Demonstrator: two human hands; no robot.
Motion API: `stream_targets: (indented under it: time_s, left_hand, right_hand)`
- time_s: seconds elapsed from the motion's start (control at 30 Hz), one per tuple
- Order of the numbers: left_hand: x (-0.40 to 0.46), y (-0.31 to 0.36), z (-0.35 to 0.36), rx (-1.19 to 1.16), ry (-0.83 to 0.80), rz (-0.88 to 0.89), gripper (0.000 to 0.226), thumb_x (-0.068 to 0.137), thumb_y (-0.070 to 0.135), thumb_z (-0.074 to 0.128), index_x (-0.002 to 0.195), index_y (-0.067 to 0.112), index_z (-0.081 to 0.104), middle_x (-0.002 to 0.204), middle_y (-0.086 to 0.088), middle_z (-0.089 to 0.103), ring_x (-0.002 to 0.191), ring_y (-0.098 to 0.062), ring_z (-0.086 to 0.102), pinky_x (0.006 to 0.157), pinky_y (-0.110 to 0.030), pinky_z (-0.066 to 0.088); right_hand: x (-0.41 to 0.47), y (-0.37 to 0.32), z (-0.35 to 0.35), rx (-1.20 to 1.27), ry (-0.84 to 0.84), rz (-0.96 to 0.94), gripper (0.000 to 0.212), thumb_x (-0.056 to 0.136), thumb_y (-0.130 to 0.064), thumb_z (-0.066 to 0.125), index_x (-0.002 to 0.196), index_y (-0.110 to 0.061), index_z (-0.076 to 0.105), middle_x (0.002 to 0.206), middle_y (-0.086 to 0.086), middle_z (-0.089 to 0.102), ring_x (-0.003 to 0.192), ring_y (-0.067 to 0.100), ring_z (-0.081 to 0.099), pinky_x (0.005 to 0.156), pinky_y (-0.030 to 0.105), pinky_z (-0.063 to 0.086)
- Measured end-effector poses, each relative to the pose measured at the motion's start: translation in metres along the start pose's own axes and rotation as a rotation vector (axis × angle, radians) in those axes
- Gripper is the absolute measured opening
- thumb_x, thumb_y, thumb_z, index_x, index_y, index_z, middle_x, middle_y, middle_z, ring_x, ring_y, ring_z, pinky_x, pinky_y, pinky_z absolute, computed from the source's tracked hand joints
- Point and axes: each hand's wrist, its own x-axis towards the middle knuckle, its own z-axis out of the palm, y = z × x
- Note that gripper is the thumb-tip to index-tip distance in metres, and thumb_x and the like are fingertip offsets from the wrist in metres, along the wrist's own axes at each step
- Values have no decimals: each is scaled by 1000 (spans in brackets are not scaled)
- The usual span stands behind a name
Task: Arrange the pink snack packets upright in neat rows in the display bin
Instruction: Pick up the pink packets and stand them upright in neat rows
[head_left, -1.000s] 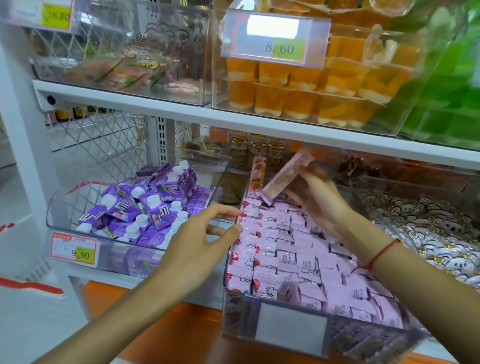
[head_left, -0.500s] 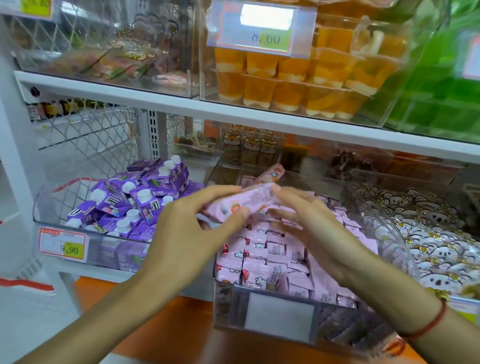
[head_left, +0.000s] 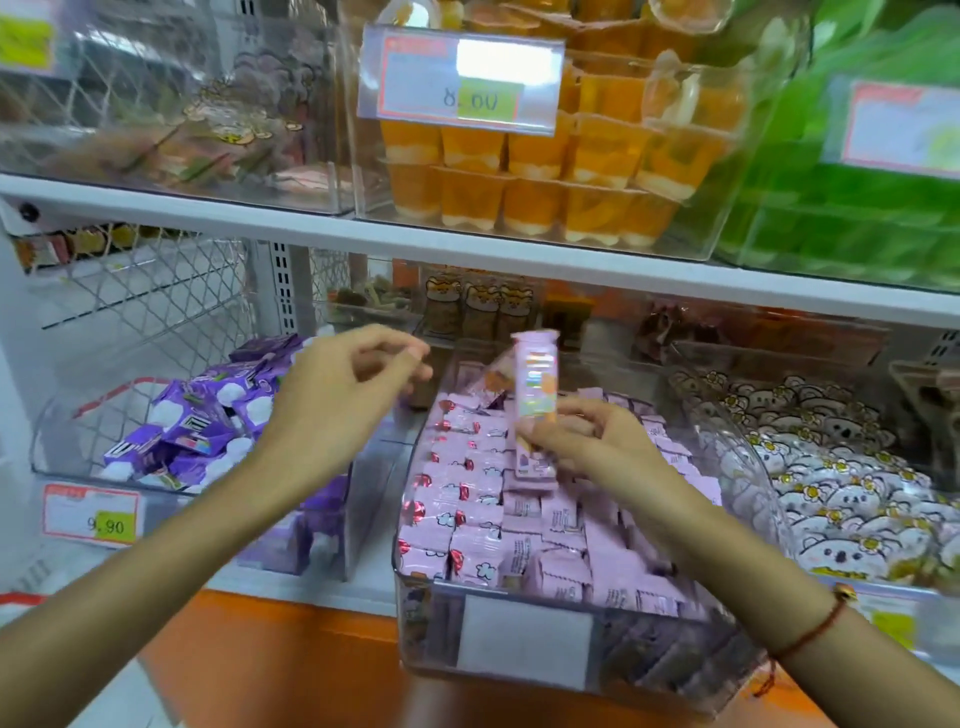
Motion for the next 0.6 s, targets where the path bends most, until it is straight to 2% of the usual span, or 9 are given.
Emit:
stream_targets:
  time_s: [0.07,0.13,0.2,0.27,0.33,0.4,0.5,0.53,0.6]
  left_hand:
    - [30,-7,8,210,-118,68,13,90,16,60,97,23,69,99,3,73,88,-9,65,86,-27,50]
    - [64,-11,26,395,-278,85,24,93,20,58,116,22,64,120,1,65,101,-10,60,94,-28,45]
    - [95,-15,50,544,-433,24,35,96,30,52,129,23,55,132,-3,57,115,-19,55,100,-35,43]
    - [119,-21,74,652,-618,-53,50,96,40,48,140,19,42,144,-9,44,128,-25,45,107,-40,36]
    - [132,-26,91,641,-756,-114,66,92,41,54,148,18,27,154,-8,27,139,-26,31,114,-42,27]
    - [139,-32,99,607,-750,-68,75,88,32,64,150,25,22,154,-6,26,138,-27,32,113,-43,30]
    - [142,-36,96,587,-700,28,69,82,29,70,142,28,35,145,-5,42,129,-26,43,107,-42,38]
    - [143,-37,91,577,-668,67,66,80,28,73,138,26,41,140,-4,47,127,-24,46,105,-39,40]
    - [141,-34,78,566,-579,167,56,75,28,78,125,28,51,129,3,55,115,-18,52,94,-28,45]
  right_hand:
    - [7,2,-9,122,90,104,32,84,-12,68,111,-3,53,74,1,69,51,1,61,46,11,45]
    - [16,1,-15,189,160,131,38,86,-9,66,116,-6,44,80,5,67,55,9,64,43,14,47]
    - [25,1,-20,184,186,132,46,86,-8,65,119,-9,33,91,11,64,64,17,63,47,21,53]
    - [33,0,-23,147,186,113,39,87,-7,64,110,-11,32,89,13,61,64,20,60,50,25,53]
    - [41,-1,-25,87,179,80,21,88,-7,62,92,-13,42,85,15,62,64,23,59,50,24,52]
    - [48,-3,-26,45,167,64,16,89,-8,62,81,-15,49,82,13,65,70,24,61,52,23,54]
    - [57,-4,-26,23,169,62,18,88,-8,63,84,-20,50,86,5,67,74,19,64,64,27,56]
    - [60,-3,-26,13,192,42,21,87,-7,65,81,-20,49,83,3,66,73,16,65,64,27,56]
    - [67,-3,-22,4,247,-4,27,83,-4,68,77,-18,45,78,0,63,66,11,64,56,21,53]
